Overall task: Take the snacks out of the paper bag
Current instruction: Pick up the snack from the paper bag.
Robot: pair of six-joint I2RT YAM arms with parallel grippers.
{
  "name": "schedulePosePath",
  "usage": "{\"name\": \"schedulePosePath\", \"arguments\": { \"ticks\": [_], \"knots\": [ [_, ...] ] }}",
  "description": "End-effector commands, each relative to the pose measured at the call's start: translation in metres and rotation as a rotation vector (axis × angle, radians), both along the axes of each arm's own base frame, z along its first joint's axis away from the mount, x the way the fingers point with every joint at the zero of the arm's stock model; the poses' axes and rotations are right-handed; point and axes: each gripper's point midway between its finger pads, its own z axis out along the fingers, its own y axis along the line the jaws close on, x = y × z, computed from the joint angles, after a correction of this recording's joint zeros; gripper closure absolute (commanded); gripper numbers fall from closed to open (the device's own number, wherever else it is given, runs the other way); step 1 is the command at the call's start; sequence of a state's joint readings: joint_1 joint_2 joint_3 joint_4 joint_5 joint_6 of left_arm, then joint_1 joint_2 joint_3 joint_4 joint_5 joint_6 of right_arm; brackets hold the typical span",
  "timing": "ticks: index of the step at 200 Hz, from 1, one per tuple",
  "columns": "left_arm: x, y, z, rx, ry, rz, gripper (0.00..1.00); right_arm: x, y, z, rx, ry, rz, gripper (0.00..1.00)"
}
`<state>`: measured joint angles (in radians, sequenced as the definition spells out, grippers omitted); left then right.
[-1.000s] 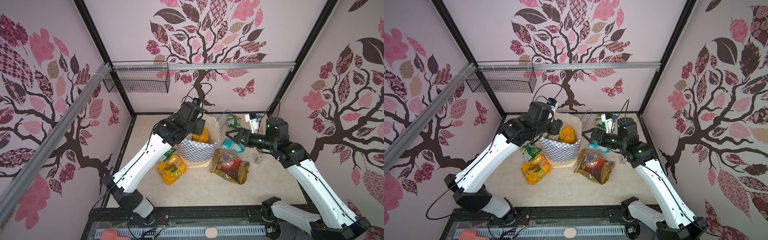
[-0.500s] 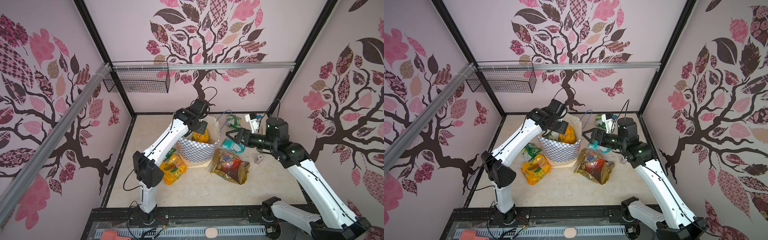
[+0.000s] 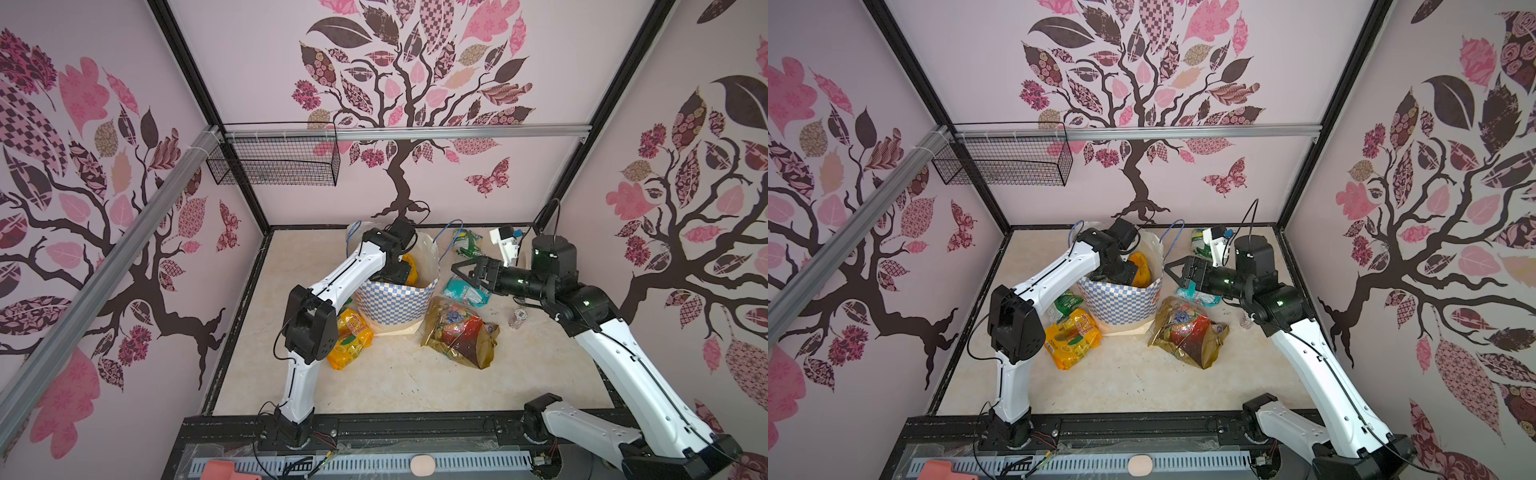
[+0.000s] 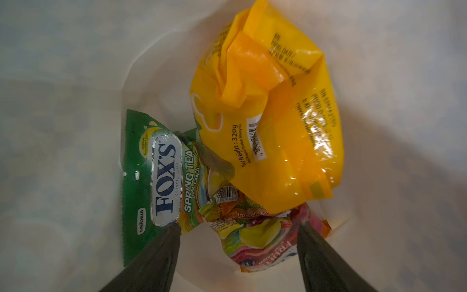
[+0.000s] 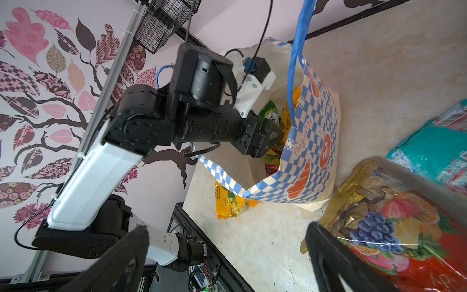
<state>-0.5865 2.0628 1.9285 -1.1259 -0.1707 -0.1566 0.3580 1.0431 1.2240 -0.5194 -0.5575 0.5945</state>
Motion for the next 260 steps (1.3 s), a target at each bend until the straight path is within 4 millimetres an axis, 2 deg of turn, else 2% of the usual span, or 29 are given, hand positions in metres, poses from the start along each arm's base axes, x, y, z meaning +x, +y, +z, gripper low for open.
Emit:
{"name": "schedulePosePath", "arguments": {
  "ticks": [1,38,67,95,147,166,202,239,260],
  "knots": [
    [0.005,0.001,-0.024,0.010,0.017,0.001,0.23,-0.007,0.003,0.010,0.005,-0.026,0.037,0.00],
    [0.017,0.007,-0.049,0.040,0.025,0.020,0.20,-0.008,0.009,0.014,-0.044,-0.041,0.065,0.00],
    [0.026,0.008,-0.070,0.060,0.045,0.018,0.18,-0.017,0.031,0.006,-0.129,-0.044,0.124,0.00],
    [0.019,0.010,-0.095,0.085,0.115,0.007,0.18,-0.020,0.047,-0.004,-0.117,-0.003,0.172,0.00],
    [0.003,0.016,-0.138,0.091,0.215,0.018,0.20,-0.017,0.047,-0.003,-0.119,-0.013,0.159,0.00],
    [-0.003,0.018,-0.150,0.086,0.250,0.027,0.26,-0.018,0.047,-0.004,-0.118,-0.008,0.159,0.00],
    [-0.015,0.019,-0.164,0.014,0.332,0.060,0.50,-0.018,0.047,-0.003,-0.117,-0.009,0.154,0.00],
    [-0.013,0.018,-0.151,-0.010,0.316,0.063,0.81,-0.017,0.047,-0.002,-0.111,-0.010,0.151,0.00],
    [-0.009,0.017,-0.137,-0.025,0.288,0.063,0.93,-0.017,0.047,-0.002,-0.108,-0.009,0.150,0.00]
  ]
}}
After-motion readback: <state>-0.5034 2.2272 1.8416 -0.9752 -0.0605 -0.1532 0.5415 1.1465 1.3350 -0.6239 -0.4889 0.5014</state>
